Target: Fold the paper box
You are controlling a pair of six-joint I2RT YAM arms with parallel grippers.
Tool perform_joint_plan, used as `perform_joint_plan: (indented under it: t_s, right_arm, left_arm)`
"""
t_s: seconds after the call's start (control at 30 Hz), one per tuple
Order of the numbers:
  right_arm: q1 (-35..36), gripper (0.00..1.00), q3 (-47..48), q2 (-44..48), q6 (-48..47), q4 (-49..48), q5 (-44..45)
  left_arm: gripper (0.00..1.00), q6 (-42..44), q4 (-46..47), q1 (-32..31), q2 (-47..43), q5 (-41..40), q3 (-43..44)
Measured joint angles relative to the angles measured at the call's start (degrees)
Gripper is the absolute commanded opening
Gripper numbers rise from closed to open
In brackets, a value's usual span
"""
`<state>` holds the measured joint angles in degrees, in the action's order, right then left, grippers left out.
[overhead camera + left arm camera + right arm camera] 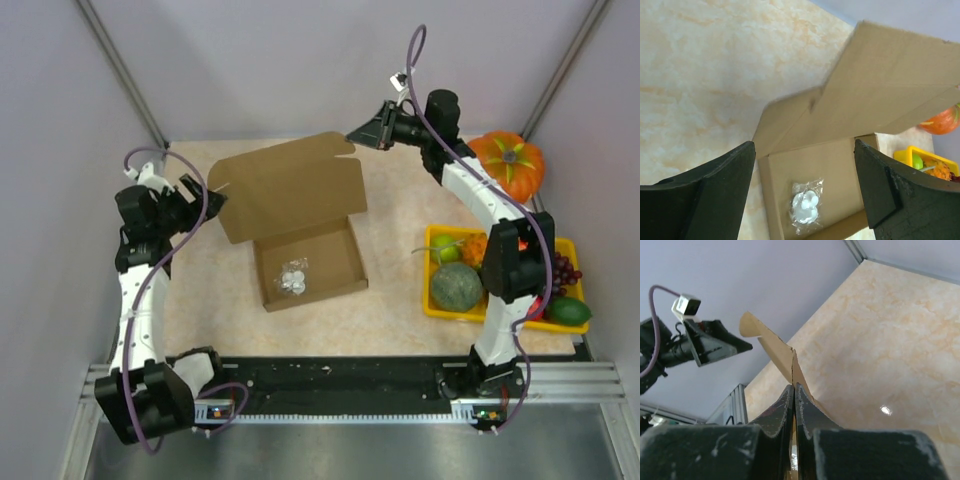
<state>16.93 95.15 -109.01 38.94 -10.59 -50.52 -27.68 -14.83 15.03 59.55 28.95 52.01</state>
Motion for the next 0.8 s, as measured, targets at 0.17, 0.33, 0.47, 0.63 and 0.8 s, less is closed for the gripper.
perform_joint_plan:
  t_s: [0.17,0.33,0.47,0.63,0.8]
  right_arm:
    - [-0.72,0.00,-0.07,-0.76,-2.08,-1.40,-4.11]
    - [-1.36,0.00,-0.79,-1.42,-2.36,-2.05,-6.45]
    - [-1.53,0.00,-0.79,-1.44,-2.19,-3.78,-7.63]
    - [-1.73,0.33,-1.33,-1.44,-1.64,-5.29,-7.78]
    - [-1.88,0.71,-4.37,-0.26,-10.84,1.25,-2.78]
  left_arm:
    - [0.69,2.51,3.21,0.04,3.34,2.62,3.85]
    - [0.52,5.70,7.82,0.15,5.27,7.69,6.25]
    - [0.43,6.71,10.32,0.13,8.09,12.81,6.82]
    - [0.20,7.78,11.89,-1.01,9.11,15.34,6.36]
    - [0.11,10.03,14.03,-2.16,8.70,15.52,5.79]
